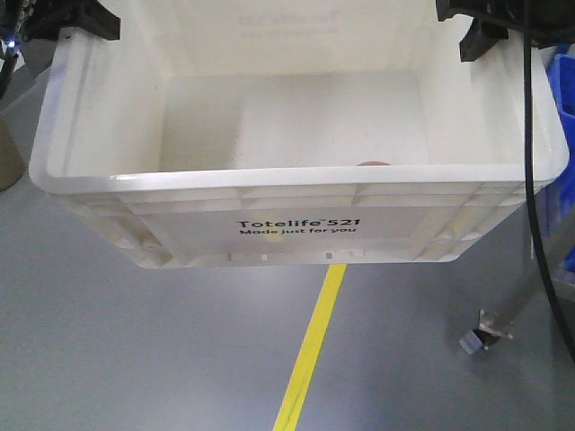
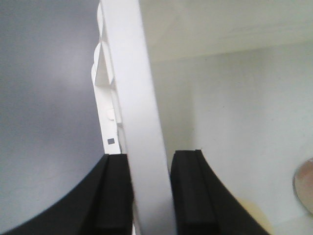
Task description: Place moving items into box and shelve
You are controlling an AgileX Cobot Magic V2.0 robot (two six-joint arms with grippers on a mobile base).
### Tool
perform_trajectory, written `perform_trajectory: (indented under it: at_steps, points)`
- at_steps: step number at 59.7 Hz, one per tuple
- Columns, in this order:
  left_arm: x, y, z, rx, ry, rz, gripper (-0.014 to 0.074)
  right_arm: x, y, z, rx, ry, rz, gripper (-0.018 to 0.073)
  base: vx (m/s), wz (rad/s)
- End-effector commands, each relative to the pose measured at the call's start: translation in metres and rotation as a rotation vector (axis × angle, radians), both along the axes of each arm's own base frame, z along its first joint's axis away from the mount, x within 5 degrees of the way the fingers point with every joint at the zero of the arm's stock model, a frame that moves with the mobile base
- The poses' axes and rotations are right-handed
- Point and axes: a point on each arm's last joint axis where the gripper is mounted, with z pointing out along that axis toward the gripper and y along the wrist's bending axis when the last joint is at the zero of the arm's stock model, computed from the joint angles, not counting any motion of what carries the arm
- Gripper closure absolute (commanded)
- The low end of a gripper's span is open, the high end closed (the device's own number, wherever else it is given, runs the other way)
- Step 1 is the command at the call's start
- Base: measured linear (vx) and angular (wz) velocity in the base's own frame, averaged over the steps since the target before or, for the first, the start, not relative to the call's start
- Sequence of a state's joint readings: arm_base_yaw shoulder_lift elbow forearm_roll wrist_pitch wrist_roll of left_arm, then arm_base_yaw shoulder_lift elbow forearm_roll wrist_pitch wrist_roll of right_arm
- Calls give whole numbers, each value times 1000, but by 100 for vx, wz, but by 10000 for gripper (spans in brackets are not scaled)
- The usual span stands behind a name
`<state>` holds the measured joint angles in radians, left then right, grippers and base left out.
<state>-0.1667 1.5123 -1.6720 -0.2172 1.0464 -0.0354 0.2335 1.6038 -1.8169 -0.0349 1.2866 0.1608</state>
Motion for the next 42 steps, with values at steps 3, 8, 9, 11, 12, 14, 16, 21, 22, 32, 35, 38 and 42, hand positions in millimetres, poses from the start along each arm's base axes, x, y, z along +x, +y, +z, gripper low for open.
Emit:
perform_trajectory:
  at_steps: [3,8,9,11,12,14,16,21,22,32,35,38,42]
  points:
    - [-11,8,38,-5,-217,33,596,-17,-15,32,-44,-121,-26,564,62,15]
    - [-11,8,38,-6,-217,33,596,-17,-15,32,-45,-121,-27,564,63,14]
    - [-11,8,38,-6,-217,33,596,-17,-15,32,-45,-121,-27,564,63,12]
    - [-11,8,38,-6,-217,33,596,-17,-15,32,-45,-121,-27,564,64,11]
    - [-11,8,38,-6,-217,33,596,-17,-15,32,-45,-121,-27,564,64,10]
    - [-11,8,38,-6,-218,33,596,-17,-14,32,-44,-121,-26,564,64,9]
    - [-11,8,38,-5,-217,33,596,-17,-14,32,-44,-121,-26,564,64,8]
    - [-11,8,38,-6,-218,33,596,-17,-15,32,-45,-121,-26,564,65,6]
    - [-11,8,38,-5,-216,33,596,-17,-15,32,-45,-121,-26,564,66,3]
    - [-11,8,38,-5,-214,32,596,-17,-15,32,-45,-121,-26,564,66,-4]
    - [-11,8,38,-5,-215,32,596,-17,-14,31,-44,-121,-26,564,66,-12]
    - [-11,7,38,-5,-216,33,596,-17,-14,31,-42,-121,-25,564,66,-14]
    - [-11,8,38,-4,-216,33,596,-17,-14,31,-42,-121,-25,564,66,-16]
